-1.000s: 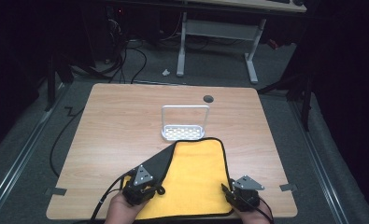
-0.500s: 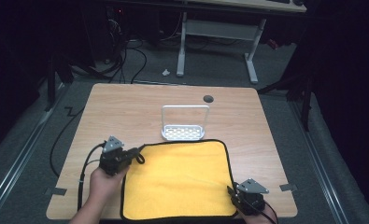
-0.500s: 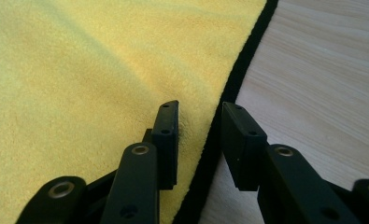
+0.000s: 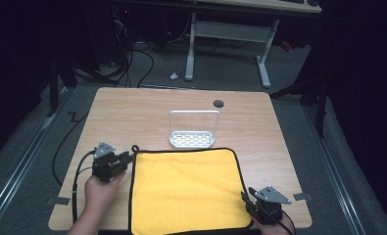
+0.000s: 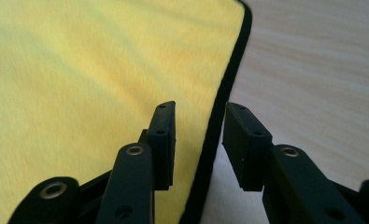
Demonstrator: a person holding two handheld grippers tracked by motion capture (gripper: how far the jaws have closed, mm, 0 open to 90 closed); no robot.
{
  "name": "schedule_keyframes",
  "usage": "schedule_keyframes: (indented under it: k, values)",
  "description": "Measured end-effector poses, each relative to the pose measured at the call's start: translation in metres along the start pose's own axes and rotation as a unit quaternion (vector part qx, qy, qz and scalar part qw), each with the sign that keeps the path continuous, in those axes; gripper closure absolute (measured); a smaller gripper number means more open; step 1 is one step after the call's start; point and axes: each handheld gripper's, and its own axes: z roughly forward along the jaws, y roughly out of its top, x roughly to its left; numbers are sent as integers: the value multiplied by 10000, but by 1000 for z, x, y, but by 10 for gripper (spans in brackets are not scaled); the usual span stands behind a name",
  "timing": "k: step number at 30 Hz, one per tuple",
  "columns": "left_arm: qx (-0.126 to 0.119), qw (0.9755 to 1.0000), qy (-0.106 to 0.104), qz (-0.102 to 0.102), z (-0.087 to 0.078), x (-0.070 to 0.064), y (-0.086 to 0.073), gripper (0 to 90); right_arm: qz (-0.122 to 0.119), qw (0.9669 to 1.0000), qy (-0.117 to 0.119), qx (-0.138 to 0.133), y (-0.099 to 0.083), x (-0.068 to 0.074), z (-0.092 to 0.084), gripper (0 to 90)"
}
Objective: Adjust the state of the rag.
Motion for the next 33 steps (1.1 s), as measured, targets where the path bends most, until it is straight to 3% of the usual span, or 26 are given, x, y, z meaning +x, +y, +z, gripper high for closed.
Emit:
schedule_keyframes:
  k: [3,5,8,11,13,16,17,18,22,25,28,31,33]
  values:
    - [342,9989,-217,235,4,-19,-17,711,129,9998,167,39,16,-2,14,639]
    - [541,9974,-189,447,9,-26,-24,714,66,9997,180,162,28,-1,29,642]
    - [608,9970,-212,440,17,-28,-28,721,21,9992,153,381,38,0,50,651]
    - [641,9965,-292,457,24,-30,-23,733,-233,9977,22,641,36,1,62,649]
    - [615,9960,-414,503,32,-37,-19,731,-79,9982,29,594,33,-8,61,653]
    - [559,9958,-535,484,40,-44,-17,728,195,9978,-198,605,24,-31,52,654]
    - [503,9949,-698,532,50,-57,-14,728,323,9972,-293,601,19,-42,47,654]
    - [478,9945,-732,574,54,-63,-13,728,428,9968,-356,579,15,-49,43,654]
    - [469,9938,-781,632,64,-75,-9,728,467,9954,-588,593,6,-64,34,655]
    - [452,9938,-821,597,66,-75,-6,721,447,9952,-632,605,7,-66,34,626]
    - [228,9961,-629,579,60,-65,-3,678,430,9966,-539,447,14,-60,29,557]
    - [35,9986,-362,373,61,-47,4,645,156,9993,-343,84,30,-37,21,521]
    - [-9,9993,-298,223,65,-37,10,618,15,9998,-175,-35,38,-20,19,514]
